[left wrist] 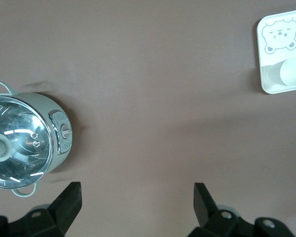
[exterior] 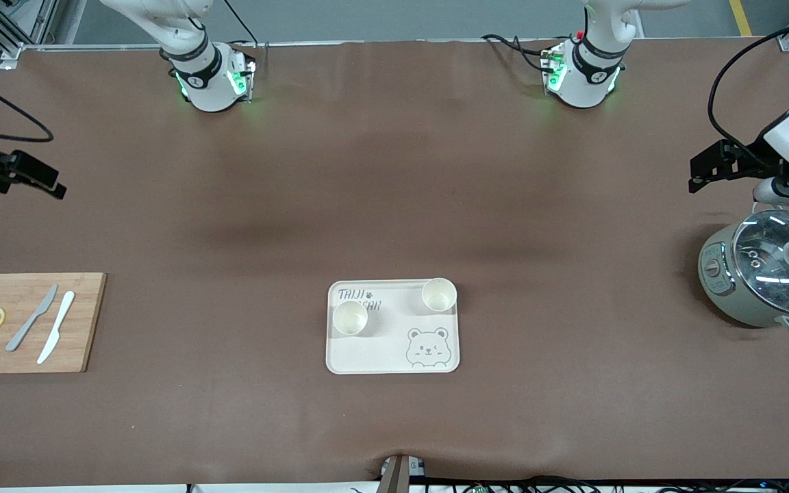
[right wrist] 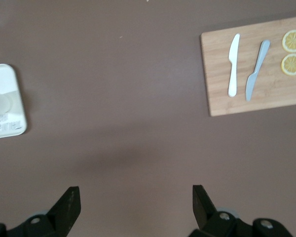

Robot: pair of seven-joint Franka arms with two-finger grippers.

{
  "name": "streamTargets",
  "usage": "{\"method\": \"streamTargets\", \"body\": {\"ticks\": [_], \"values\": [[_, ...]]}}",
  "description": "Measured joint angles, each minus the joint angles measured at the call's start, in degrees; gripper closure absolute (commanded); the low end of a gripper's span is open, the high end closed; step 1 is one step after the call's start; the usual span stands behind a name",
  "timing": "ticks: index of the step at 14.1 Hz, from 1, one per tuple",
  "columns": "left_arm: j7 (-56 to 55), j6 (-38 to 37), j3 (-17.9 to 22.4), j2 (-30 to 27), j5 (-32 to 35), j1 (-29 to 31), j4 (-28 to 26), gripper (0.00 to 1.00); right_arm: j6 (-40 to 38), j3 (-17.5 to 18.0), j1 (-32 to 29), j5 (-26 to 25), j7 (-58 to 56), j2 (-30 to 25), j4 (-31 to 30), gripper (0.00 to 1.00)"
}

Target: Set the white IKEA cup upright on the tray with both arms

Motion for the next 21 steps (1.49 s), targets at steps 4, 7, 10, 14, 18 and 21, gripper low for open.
{"method": "streamTargets", "body": {"ticks": [4,7,10,14,18,21], "values": [[0.1,-0.1,0.0,0.0,0.0,0.0,0.0,0.00,3.2,0.5,-0.4,0.0,-0.9,-1.4,-3.2,0.00],[0.1,-0.1,0.1,0.0,0.0,0.0,0.0,0.00,3.3,0.5,-0.5,0.0,-0.9,-2.0,-3.1,0.00],[0.1,-0.1,0.1,0.0,0.0,0.1,0.0,0.00,3.7,0.4,-1.1,0.0,-0.9,-2.0,-2.7,0.00],[0.1,-0.1,0.2,0.0,0.0,0.1,0.2,0.00,3.8,0.3,-2.3,-0.2,-0.9,-1.7,-1.0,0.00],[0.1,-0.1,0.2,0.0,0.0,0.1,0.2,0.00,3.7,0.3,-3.3,-0.7,-1.1,-1.5,-0.3,0.00],[0.1,-0.1,0.2,0.0,0.0,0.1,0.2,0.00,3.8,0.3,-3.5,-0.7,-1.3,-1.2,-0.3,0.00]]}}
